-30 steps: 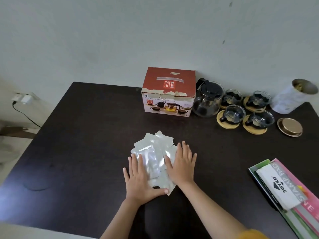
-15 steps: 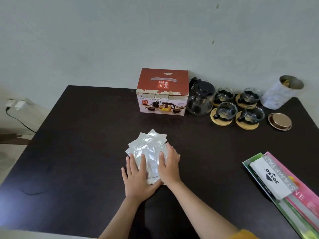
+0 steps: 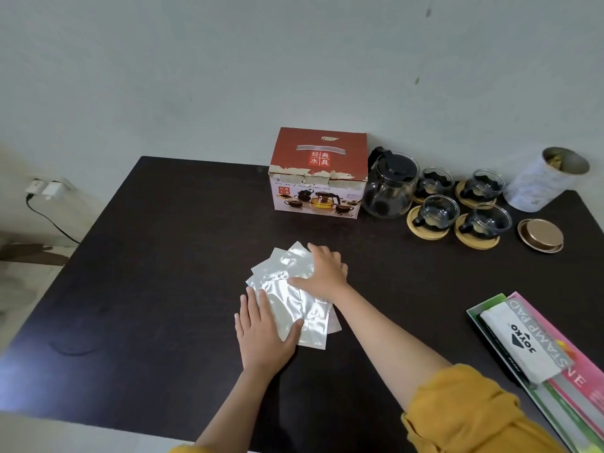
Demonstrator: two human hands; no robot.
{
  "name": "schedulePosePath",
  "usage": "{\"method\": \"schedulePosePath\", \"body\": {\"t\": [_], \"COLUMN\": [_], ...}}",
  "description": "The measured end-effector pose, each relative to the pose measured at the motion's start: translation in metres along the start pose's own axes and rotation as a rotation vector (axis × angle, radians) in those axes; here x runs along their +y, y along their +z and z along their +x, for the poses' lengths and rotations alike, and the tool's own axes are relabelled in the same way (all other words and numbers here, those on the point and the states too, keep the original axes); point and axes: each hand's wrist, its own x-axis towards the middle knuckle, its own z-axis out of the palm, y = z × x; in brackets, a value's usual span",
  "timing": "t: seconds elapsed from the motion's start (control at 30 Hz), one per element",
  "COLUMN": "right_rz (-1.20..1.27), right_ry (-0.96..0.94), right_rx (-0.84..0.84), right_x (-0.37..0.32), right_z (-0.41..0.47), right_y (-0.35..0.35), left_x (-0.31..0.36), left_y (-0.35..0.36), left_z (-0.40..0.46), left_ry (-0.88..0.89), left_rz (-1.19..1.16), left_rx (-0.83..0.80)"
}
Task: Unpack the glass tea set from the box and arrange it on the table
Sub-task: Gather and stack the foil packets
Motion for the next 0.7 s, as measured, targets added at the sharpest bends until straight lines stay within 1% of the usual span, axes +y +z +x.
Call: {"method": "schedulePosePath", "body": {"t": [0.1, 0.2, 0.33, 0.4, 0.43, 0.53, 0.57, 0.6, 0.63, 0.7], "right_rz": [0.023, 0.054, 0.025, 0.053, 0.058, 0.114, 0.157, 0.202, 0.235, 0.273], "right_ry": [-0.073, -0.052, 0.101, 0.162, 0.160, 0.075, 0.041, 0.019, 0.013, 0.061], "right_rx": [-0.047, -0.061, 0.132, 0.194, 0.211, 0.208, 0.194, 0.186, 0.205, 0.296], "right_x": [0.003, 0.012, 0.021, 0.021, 0.020, 0.019, 0.019, 0.019, 0.019, 0.021], "right_z": [-0.012, -0.027, -0.046, -0.051, -0.053, -0.056, -0.057, -0.059, -0.062, -0.074], "right_y": [0.003, 0.009, 0.015, 0.021, 0.024, 0.034, 0.035, 0.036, 0.037, 0.037], "left_x": [0.001, 0.000, 0.001, 0.003, 0.002, 0.000, 0.000, 0.001, 0.002, 0.001], "left_y": [0.001, 0.001, -0.002, -0.010, -0.015, -0.029, -0.032, -0.035, -0.038, -0.044], "left_z": [-0.001, 0.000, 0.000, 0.008, 0.015, 0.033, 0.039, 0.043, 0.049, 0.063], "left_ry": [0.010, 0.011, -0.013, -0.077, -0.128, -0.216, -0.229, -0.234, -0.235, -0.219], "left_rz": [-0.007, -0.033, -0.109, -0.236, -0.324, -0.598, -0.653, -0.650, -0.588, -0.392], "left_rx": [0.025, 0.019, 0.024, 0.035, 0.025, -0.043, -0.076, -0.100, -0.114, -0.130]}}
